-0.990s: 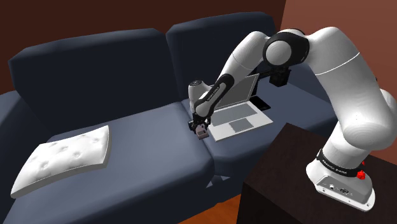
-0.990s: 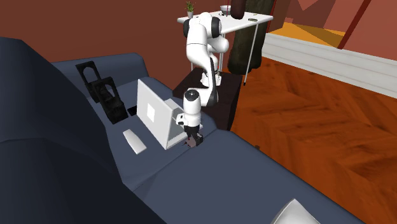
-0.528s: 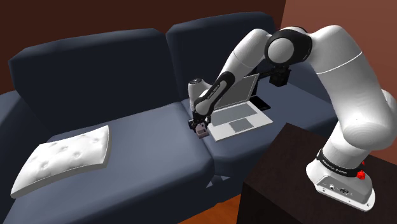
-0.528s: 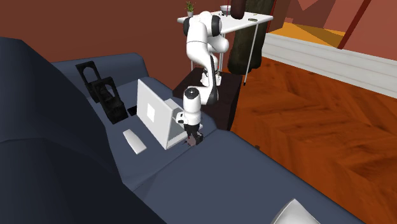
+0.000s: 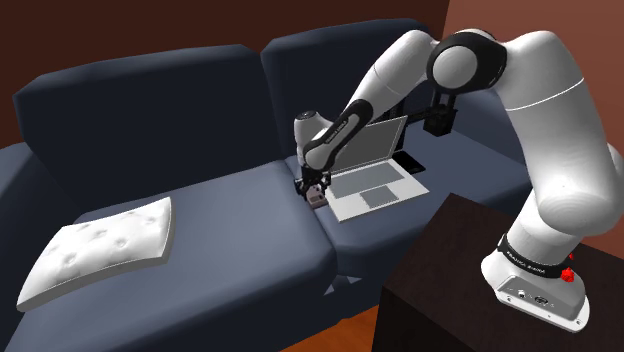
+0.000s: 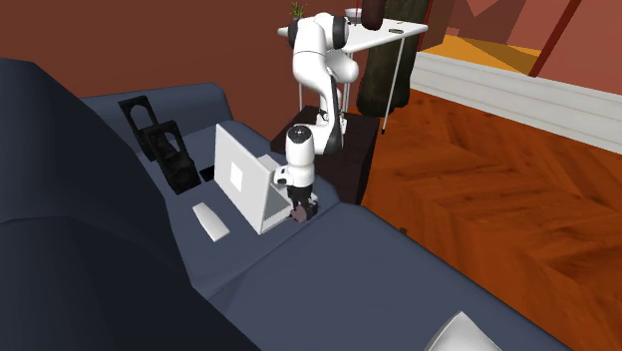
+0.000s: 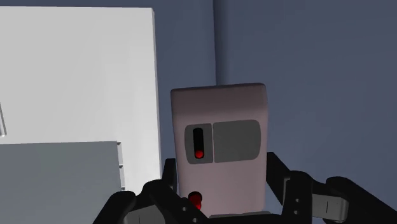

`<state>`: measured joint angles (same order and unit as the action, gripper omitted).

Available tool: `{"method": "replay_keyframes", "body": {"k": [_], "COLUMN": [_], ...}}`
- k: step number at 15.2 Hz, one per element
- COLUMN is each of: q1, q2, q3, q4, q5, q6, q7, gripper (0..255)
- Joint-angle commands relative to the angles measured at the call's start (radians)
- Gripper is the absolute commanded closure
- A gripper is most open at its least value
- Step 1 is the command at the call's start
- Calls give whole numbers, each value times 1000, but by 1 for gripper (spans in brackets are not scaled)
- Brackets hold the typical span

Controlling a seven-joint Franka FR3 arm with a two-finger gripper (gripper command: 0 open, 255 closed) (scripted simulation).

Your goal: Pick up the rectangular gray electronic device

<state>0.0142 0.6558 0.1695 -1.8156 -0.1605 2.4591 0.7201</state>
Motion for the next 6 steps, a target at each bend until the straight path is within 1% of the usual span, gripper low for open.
{"method": "replay_keyframes", "body": {"k": [1, 4, 6], "q1": [-2, -6, -6], "q2": [-22, -52, -53], "q3": [4, 9, 10], "q4": [-6, -9, -10], "q5": [4, 11, 11], "q6": [-16, -42, -43], "q7": [-2, -6, -6], "gripper": [255, 255, 255]}}
